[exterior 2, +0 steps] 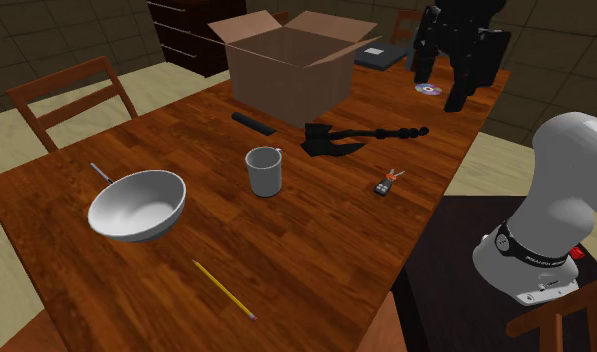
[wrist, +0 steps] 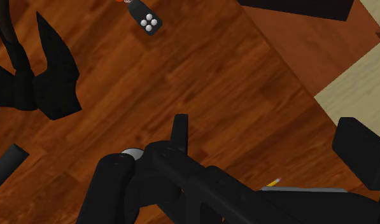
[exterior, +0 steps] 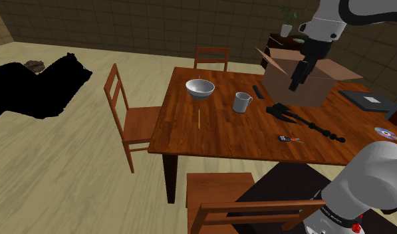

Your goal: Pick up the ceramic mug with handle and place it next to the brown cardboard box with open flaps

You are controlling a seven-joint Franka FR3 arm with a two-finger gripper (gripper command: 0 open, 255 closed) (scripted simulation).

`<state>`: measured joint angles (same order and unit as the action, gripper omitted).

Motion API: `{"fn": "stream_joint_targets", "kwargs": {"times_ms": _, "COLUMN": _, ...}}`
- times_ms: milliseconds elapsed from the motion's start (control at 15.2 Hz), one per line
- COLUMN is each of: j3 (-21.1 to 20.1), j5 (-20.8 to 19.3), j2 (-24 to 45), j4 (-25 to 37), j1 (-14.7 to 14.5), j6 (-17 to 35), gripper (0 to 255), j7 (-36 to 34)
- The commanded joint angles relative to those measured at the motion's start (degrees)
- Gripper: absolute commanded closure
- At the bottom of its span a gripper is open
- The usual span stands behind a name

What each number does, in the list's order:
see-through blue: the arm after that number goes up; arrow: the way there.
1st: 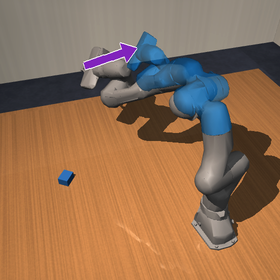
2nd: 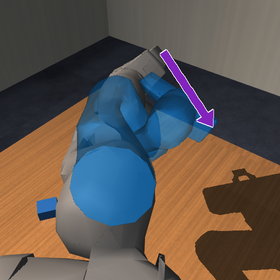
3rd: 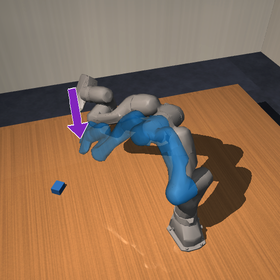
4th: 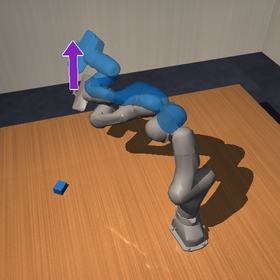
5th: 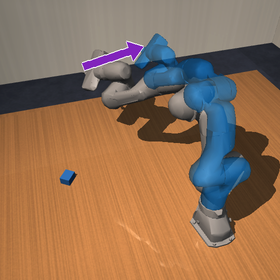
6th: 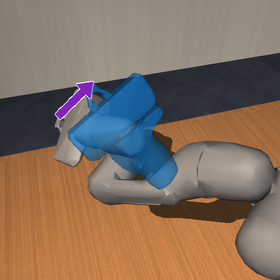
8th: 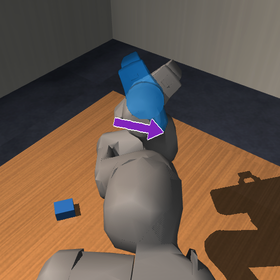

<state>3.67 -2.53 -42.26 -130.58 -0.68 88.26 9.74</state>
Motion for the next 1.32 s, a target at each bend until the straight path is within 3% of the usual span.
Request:
{"fn": "stream_joint_targets", "kwargs": {"times_ms": 0, "j3": 0.0, "j5": 0.0, "j2": 0.0, "j4": 0.0, "j1": 0.0, "j6": 0.0, "gripper": 0, "j7": 0.0}}
{"fn": "stream_joint_targets", "kwargs": {"times_ms": 594, "j3": 2.0, "j5": -1.3, "j2": 15.3, "j4": 0.5, "j1": 0.7, "j6": 15.0, "gripper": 0, "j7": 0.5}}
{"fn": "stream_joint_targets", "kwargs": {"times_ms": 1254, "j3": 4.1, "j5": -1.2, "j2": 35.6, "j4": 8.4, "j1": 1.4, "j6": 27.5, "gripper": 0, "j7": 1.5}}
